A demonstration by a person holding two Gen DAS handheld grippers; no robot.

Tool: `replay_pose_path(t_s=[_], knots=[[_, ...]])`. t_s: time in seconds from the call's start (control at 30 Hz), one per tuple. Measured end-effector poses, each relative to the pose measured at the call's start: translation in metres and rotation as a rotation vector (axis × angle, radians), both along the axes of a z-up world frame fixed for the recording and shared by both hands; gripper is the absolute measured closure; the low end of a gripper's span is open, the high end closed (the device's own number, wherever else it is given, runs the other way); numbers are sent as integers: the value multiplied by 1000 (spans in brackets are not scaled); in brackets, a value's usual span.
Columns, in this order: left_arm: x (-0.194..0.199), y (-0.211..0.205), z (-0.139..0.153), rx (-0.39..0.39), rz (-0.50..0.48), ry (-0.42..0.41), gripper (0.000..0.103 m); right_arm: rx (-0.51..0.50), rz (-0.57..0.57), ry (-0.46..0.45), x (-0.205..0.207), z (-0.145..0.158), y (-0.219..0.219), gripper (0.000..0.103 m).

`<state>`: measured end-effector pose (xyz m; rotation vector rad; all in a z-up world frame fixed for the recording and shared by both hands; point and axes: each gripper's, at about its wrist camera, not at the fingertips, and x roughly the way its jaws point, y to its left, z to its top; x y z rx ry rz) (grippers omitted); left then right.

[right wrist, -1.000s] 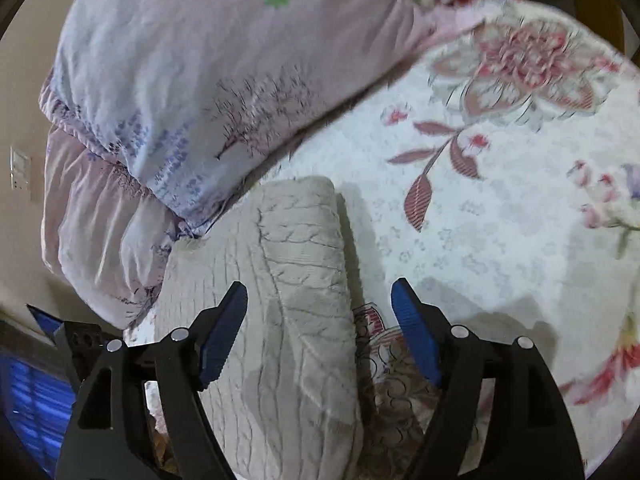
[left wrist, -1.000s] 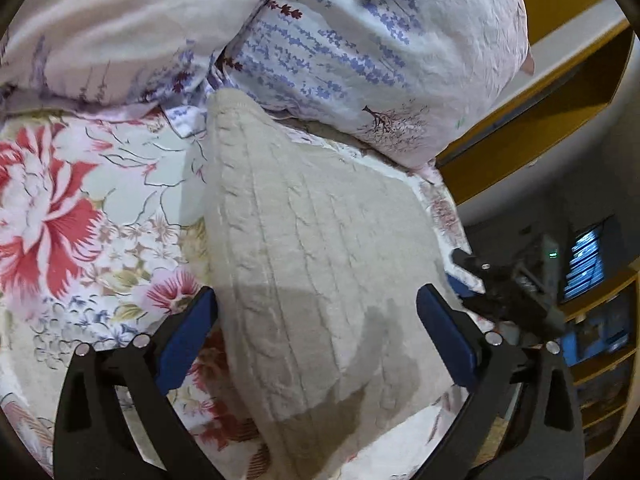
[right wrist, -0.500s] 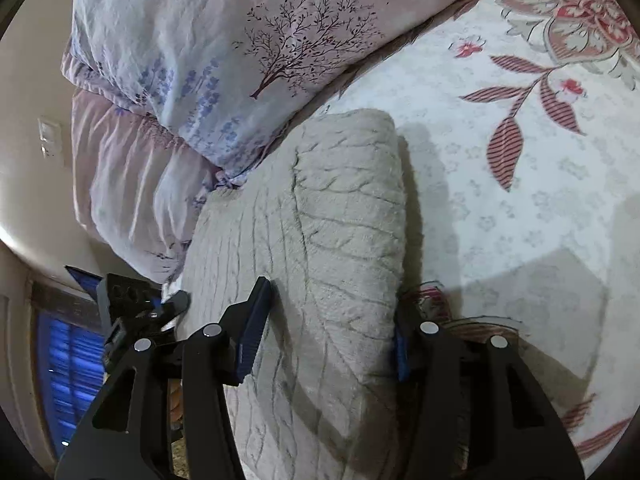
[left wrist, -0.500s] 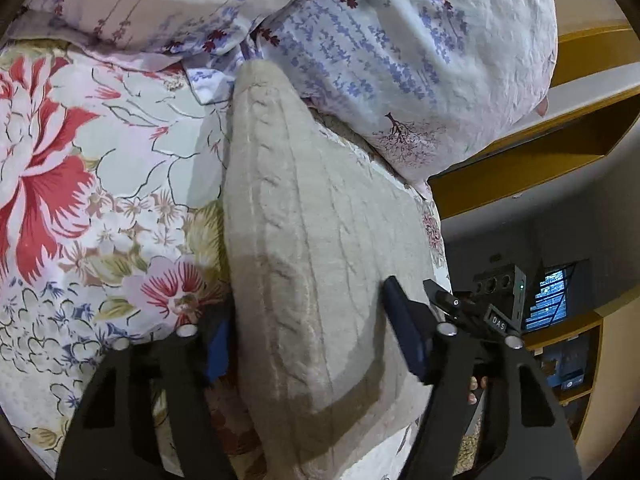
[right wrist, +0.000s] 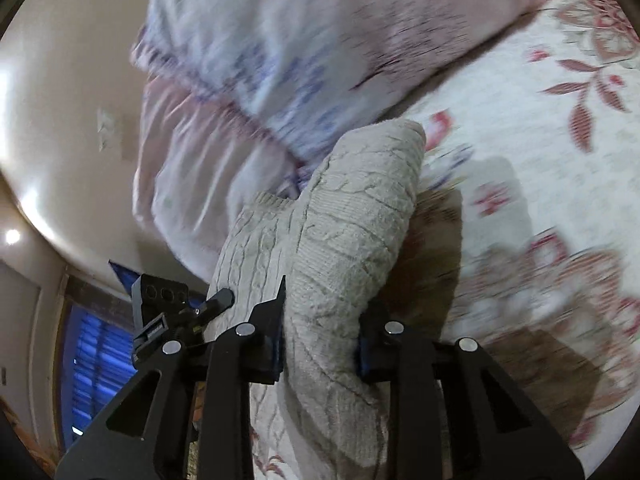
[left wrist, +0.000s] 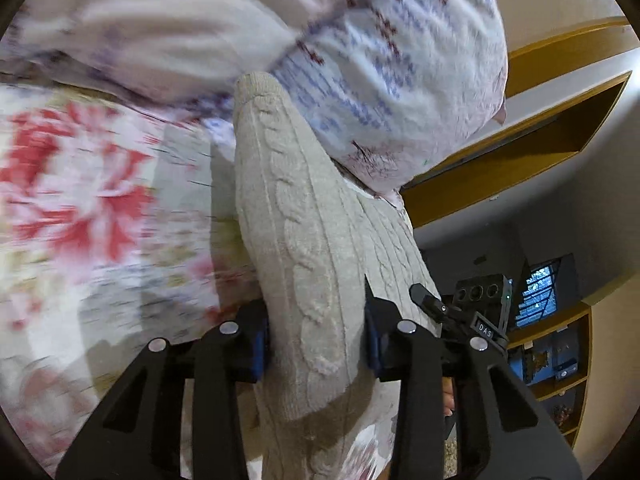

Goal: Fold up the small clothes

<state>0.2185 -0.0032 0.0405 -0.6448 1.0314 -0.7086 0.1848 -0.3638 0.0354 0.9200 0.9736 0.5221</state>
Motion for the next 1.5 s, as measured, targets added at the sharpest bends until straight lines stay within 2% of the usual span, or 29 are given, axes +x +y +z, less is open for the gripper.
replay_pose_path(t_s=[0.13,0.27,0.33,0.4,0.43,0.5,0.57,0.63,0.7,0.77,0.87,0.93,1.0,1.1,1.2,1.27,1.33,1.4,1.5], knots=[[-14,46,6,69,64,-26,66,-102,69,-37,7,1,54,78],[-7,80,-13,151,153,-3,63,-260,88,-51,21,-7,100,79],[-4,88,-32,129,180,37,59,-278,74,-18,25,-11,103,74],[-5,89,-36,130,193,28,50,-277,69,36,27,-18,98,64],[-7,88,-33,152,198,10,48,-287,69,54,26,-19,96,57],[-10,91,-22,193,215,-31,45,-324,44,54,18,-15,86,53],[-23,95,-4,235,254,-121,39,-371,-3,2,2,-1,77,53],[-40,95,15,250,278,-218,34,-436,-44,-100,-15,23,74,53],[-61,88,32,266,261,-326,28,-455,-19,-166,-25,35,82,53],[-76,75,39,292,210,-386,27,-461,48,-206,-36,41,96,54],[-84,52,34,309,118,-391,27,-490,138,-213,-43,35,116,59],[-82,39,21,356,78,-368,29,-541,157,-197,-42,28,125,60],[-78,30,8,438,68,-346,42,-624,152,-145,-37,14,130,61],[-81,21,1,517,64,-385,44,-636,121,-122,-27,6,131,61],[-87,19,5,532,74,-404,41,-663,101,-143,-29,12,135,60],[-98,30,10,490,93,-415,32,-671,72,-183,-41,21,131,56],[-108,40,15,496,144,-432,14,-665,37,-211,-55,27,123,38],[-116,45,19,520,190,-453,6,-663,-12,-232,-67,33,116,32],[-132,55,18,552,261,-456,2,-672,-48,-245,-82,36,110,23]])
